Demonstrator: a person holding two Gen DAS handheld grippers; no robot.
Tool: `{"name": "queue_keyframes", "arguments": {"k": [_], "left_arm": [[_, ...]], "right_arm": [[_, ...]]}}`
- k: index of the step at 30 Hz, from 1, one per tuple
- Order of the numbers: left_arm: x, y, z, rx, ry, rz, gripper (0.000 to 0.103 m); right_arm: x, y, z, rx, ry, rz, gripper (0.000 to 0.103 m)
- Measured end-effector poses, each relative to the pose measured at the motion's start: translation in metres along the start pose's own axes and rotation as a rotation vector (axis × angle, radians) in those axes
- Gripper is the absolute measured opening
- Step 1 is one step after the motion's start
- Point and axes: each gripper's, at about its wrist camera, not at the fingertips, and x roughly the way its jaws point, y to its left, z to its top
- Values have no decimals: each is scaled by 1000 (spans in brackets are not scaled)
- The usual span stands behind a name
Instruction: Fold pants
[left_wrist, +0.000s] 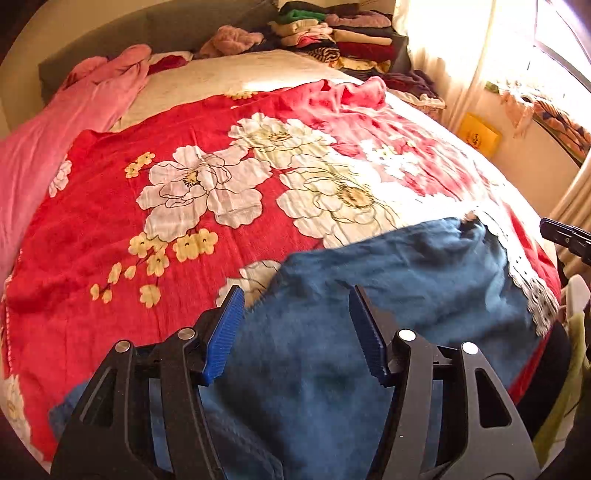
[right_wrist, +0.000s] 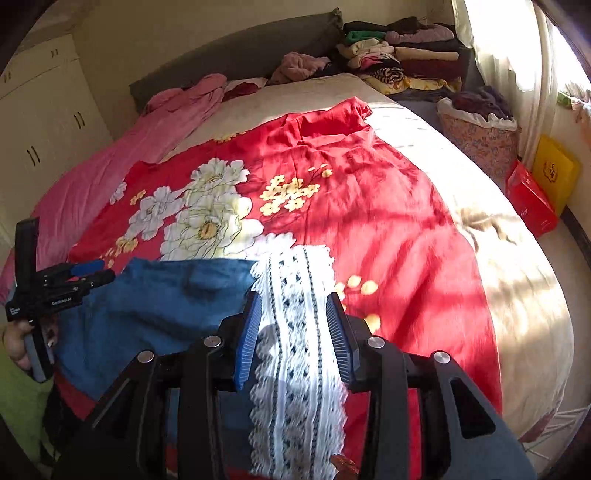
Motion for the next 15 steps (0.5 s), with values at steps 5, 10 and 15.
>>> {"name": "queue_keyframes", "arguments": {"k": [5, 10, 15], "left_arm": [[46, 21, 4, -96, 90, -79, 53], [57, 15, 0, -121, 88, -150, 8], [32, 12, 10, -120, 7, -157, 1]], "right_arm": [[61, -26, 29, 69, 101, 78, 36], [108, -37, 24, 108, 203, 155, 39], [87, -35, 21, 98, 97, 234, 16]]}}
